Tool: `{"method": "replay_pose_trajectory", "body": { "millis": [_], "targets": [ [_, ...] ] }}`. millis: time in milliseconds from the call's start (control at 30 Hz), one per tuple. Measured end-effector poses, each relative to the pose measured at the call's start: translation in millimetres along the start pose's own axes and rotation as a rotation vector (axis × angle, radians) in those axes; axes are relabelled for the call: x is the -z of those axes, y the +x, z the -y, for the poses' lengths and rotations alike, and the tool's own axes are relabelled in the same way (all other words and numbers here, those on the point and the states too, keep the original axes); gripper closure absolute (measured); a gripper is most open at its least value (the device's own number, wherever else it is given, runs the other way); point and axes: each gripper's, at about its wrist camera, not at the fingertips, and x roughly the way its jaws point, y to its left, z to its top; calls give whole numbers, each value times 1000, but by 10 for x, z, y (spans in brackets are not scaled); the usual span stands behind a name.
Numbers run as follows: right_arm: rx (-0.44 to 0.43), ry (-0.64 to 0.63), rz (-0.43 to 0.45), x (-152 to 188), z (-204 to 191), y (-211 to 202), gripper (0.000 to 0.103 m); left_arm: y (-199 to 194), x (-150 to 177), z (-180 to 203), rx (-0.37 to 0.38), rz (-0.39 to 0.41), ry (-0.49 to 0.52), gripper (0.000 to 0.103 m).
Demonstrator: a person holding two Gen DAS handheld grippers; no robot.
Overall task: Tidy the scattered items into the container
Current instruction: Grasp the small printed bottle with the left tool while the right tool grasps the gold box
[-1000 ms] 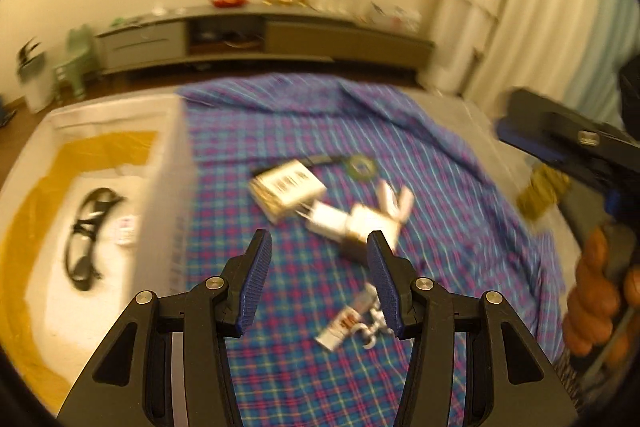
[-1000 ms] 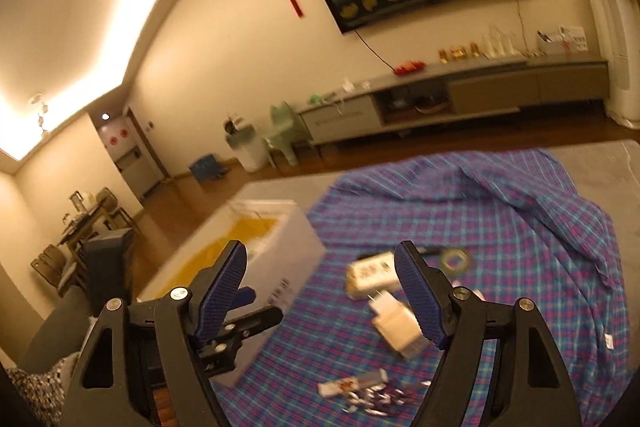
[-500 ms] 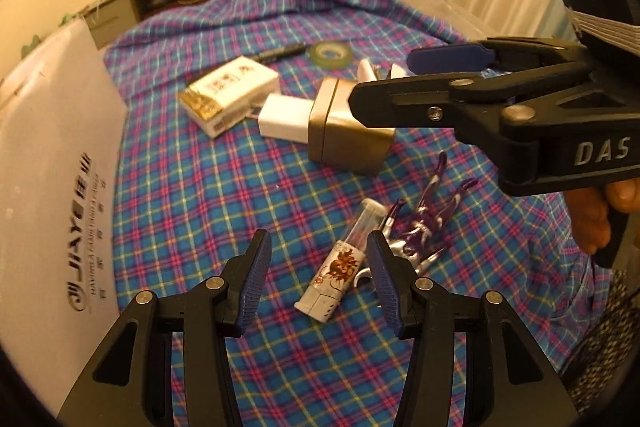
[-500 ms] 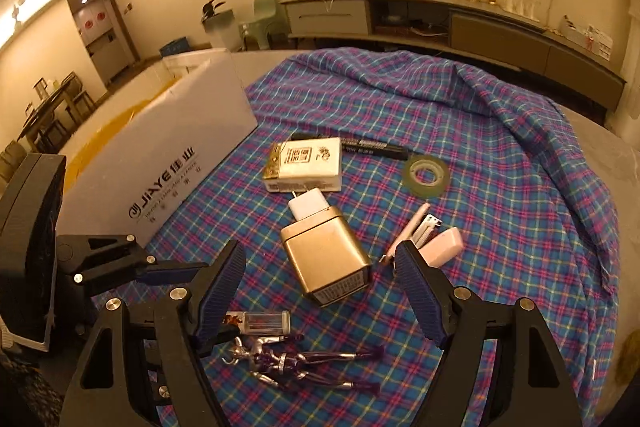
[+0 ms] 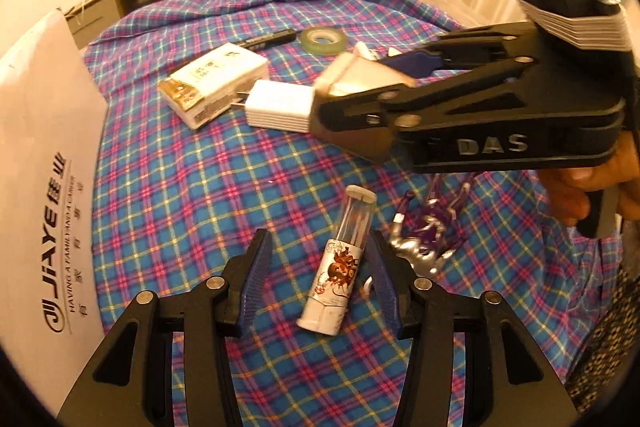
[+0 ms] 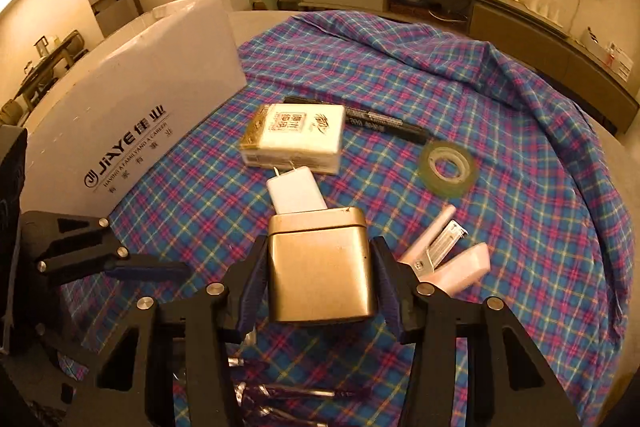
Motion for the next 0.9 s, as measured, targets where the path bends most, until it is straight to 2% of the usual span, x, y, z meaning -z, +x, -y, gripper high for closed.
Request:
{"method": "replay_pose_trajectory", "body": {
  "millis": [67, 200, 233, 267, 300, 400, 433, 467, 500, 700, 900],
  "targets": [
    [4, 2, -11, 27, 7, -26, 52, 0, 6, -19, -26, 4, 3, 67],
    [-1, 19, -17, 97, 28, -107, 52, -5, 17, -43, -45, 11, 1, 67],
    [-8, 25, -18, 118, 34, -128, 52, -6, 23, -38, -47, 15, 0, 65],
    [-15, 32, -20, 142, 40, -142, 52, -4, 28, -22, -43, 17, 5, 57],
    [-22, 40, -22, 166, 47, -152, 52, -1, 34, 4, -42, 20, 18, 55],
    [-38, 67, -25, 234, 79, -153, 51, 9, 31, 36, -48, 36, 31, 54],
    [-41, 73, -29, 250, 88, -145, 50, 10, 24, 28, -48, 38, 29, 58],
    [-42, 76, -33, 263, 93, -137, 50, 7, 15, 14, -52, 42, 26, 80],
    [-42, 76, -35, 268, 92, -132, 50, 4, 6, -5, -54, 45, 20, 83],
    [-42, 68, -22, 260, 43, -217, 51, -46, -5, -135, -41, 45, -39, 84],
    [-55, 88, 9, 255, 18, -334, 51, -239, -76, -248, -46, 98, -77, 84]
  ]
}}
